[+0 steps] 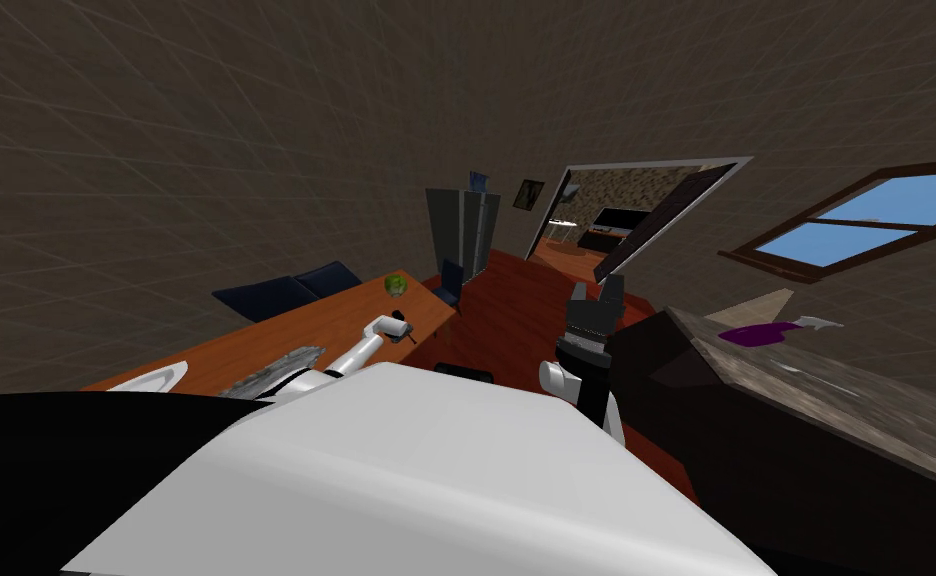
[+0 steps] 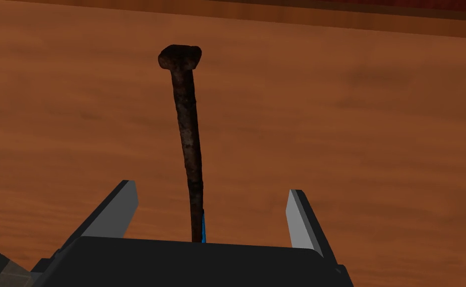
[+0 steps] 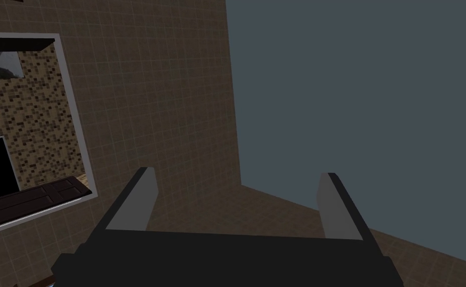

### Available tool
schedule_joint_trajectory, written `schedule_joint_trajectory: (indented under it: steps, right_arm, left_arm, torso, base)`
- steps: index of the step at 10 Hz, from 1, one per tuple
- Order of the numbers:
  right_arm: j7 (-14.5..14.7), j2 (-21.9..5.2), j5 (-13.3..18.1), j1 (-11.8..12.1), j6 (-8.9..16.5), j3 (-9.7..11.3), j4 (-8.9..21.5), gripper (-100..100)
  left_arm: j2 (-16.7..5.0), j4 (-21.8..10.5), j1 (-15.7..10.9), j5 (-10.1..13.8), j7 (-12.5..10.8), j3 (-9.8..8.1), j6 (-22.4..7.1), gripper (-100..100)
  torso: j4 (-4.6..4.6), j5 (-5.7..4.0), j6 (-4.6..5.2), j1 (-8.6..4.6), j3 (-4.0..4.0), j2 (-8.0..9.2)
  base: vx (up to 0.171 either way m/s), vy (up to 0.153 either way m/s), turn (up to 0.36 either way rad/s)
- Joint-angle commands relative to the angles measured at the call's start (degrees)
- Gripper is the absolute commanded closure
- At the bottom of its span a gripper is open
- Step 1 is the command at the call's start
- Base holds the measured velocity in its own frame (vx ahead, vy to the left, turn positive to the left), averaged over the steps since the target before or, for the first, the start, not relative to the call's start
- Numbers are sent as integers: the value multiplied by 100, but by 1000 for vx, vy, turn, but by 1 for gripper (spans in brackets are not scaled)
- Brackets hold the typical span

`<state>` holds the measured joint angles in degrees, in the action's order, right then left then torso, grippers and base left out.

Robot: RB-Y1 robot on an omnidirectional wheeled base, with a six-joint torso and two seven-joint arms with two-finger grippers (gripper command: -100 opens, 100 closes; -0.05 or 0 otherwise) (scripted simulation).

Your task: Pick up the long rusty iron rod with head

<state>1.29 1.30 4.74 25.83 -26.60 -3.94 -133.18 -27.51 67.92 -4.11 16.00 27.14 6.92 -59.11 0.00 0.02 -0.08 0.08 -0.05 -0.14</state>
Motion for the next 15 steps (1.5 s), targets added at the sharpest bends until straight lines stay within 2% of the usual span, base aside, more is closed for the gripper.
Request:
schedule_joint_trajectory:
  steps: [1, 4, 5, 6, 10, 11, 12, 14, 15]
  right_arm:
    - [0, 0, 0, 0, 0, 0, 0, 0]
    - [0, 0, 0, 0, 0, 0, 0, 0]
    - [0, 0, 0, 0, 0, 0, 0, 0]
    - [0, 0, 0, 0, 0, 0, 0, 0]
    - [0, 0, 0, 0, 0, 0, 0, 0]
    - [0, 0, 0, 0, 0, 0, 0, 0]
    - [0, 0, 0, 0, 0, 0, 0, 0]
    - [0, 0, 0, 0, 0, 0, 0, 0]
    - [0, 0, 0, 0, 0, 0, 0, 0]
  left_arm:
    - [71, -180, 8, -69, -38, 16, 184, -100]
    - [159, -404, 18, -155, -85, 37, 414, -100]
    - [144, -333, 34, -145, -81, 35, 349, -100]
    - [148, -344, 36, -150, -85, 37, 373, 100]
    - [150, -335, 26, -148, -86, 36, 374, 100]
    - [150, -335, 26, -147, -87, 35, 374, 0]
    - [71, -180, 8, -69, -38, 16, 184, 100]
    - [18, -45, 2, -17, -9, 4, 46, 100]
    - [28, -89, 0, -26, -13, 4, 101, 100]
  torso:
    - [0, 0, 0, 0, 0, 0]
    - [0, 0, 0, 0, 0, 0]
    - [0, 0, 0, 1, 0, 0]
    - [0, 0, 0, 0, 0, 0]
    - [-6, 5, -5, 12, -3, 0]
    - [-6, 5, -5, 12, -3, -1]
    - [-6, 5, -5, 12, -3, -1]
    - [-4, 3, -4, 12, -3, -3]
    - [-5, 3, -4, 10, -3, -1]
  base:
    - [-4, -1, -15]
    - [-1, 0, -5]
    - [0, 0, 0]
    - [0, 0, 0]
    - [0, 0, 0]
    - [0, 0, 0]
    - [0, 0, 0]
    - [4, 1, 13]
    - [0, 0, 0]
